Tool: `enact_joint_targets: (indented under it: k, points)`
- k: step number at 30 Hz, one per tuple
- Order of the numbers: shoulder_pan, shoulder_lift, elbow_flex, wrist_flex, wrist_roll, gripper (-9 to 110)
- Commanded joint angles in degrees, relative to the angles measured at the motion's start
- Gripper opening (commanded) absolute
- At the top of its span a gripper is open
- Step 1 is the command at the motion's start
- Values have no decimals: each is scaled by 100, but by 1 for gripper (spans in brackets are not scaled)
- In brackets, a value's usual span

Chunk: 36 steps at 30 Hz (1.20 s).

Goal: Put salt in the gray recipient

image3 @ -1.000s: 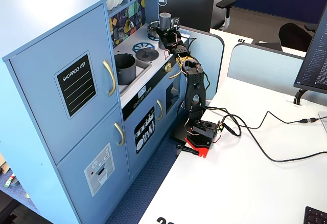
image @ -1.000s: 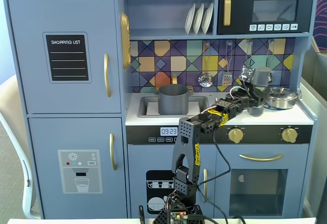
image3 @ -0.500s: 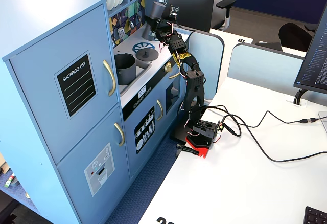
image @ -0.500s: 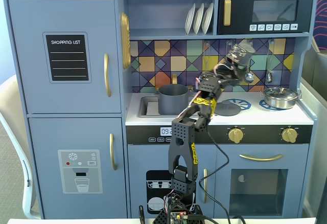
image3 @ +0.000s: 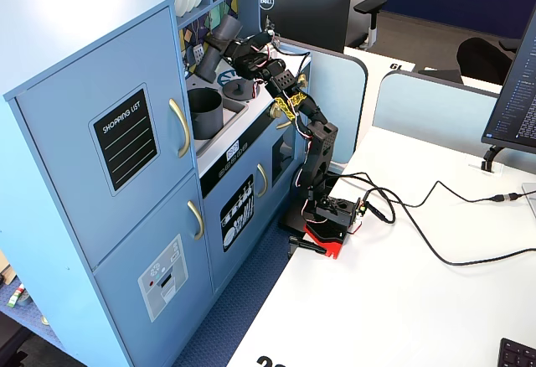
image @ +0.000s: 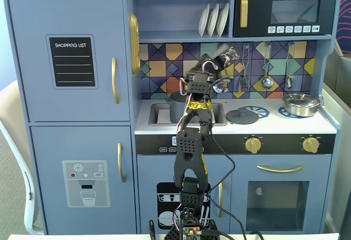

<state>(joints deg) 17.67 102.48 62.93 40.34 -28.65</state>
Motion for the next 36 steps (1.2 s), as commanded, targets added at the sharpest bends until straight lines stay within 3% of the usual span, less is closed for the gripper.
enact_joint_targets:
  k: [1, 12, 28, 36]
  points:
    - [-571, 501, -422, -9, 923, 0]
    - [-1547, 571, -246, -299, 3885, 0]
    - [-1960, 791, -26, 79, 8033, 0]
    - [-2312, 809, 193, -167, 8684, 0]
